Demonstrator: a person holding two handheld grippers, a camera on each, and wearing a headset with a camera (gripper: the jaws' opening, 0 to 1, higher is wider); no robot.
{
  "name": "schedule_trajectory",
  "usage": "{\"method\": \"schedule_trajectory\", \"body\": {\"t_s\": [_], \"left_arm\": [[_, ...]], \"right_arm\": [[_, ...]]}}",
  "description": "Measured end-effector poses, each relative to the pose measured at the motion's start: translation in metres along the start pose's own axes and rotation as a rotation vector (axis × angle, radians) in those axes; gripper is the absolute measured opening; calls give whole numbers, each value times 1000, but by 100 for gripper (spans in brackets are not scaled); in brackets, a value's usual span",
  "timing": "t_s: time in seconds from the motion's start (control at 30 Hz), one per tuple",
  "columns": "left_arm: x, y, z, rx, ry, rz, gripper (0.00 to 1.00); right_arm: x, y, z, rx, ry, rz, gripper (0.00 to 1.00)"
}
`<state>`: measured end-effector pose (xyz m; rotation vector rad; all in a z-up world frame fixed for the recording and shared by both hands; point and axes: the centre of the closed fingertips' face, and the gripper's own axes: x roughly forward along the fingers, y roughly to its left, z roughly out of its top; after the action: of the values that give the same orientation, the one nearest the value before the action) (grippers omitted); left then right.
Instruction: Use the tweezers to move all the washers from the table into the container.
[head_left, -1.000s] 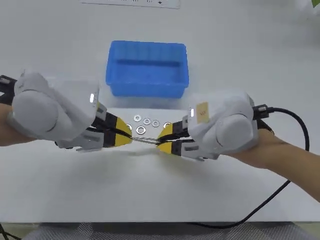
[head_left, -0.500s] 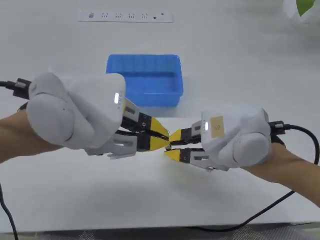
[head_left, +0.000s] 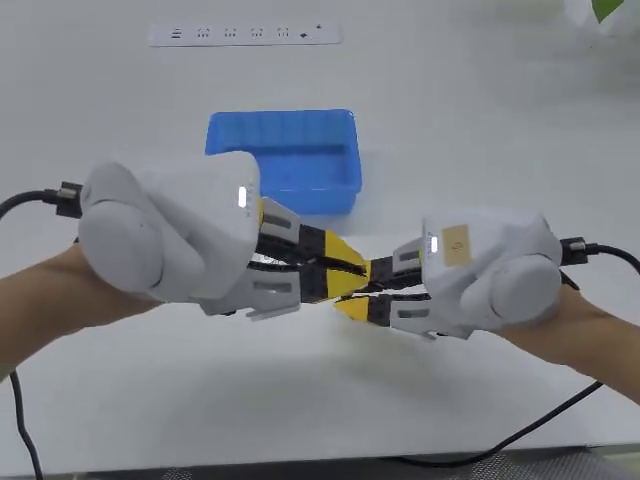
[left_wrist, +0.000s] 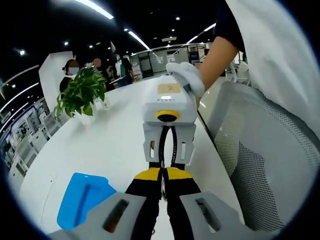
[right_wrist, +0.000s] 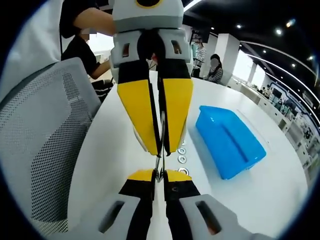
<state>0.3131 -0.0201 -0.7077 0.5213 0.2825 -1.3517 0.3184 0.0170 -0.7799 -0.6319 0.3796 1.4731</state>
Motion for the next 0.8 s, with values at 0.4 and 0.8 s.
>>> {"method": "schedule_trajectory", "body": {"t_s": [0.4, 0.8], "left_arm": [[-6, -4, -1, -23, -20, -29, 4], [-25, -9, 0, -62, -49, 13, 4]], "right_arm": [[2, 2, 3, -10, -12, 17, 8], [5, 8, 16, -7, -18, 39, 10]]}}
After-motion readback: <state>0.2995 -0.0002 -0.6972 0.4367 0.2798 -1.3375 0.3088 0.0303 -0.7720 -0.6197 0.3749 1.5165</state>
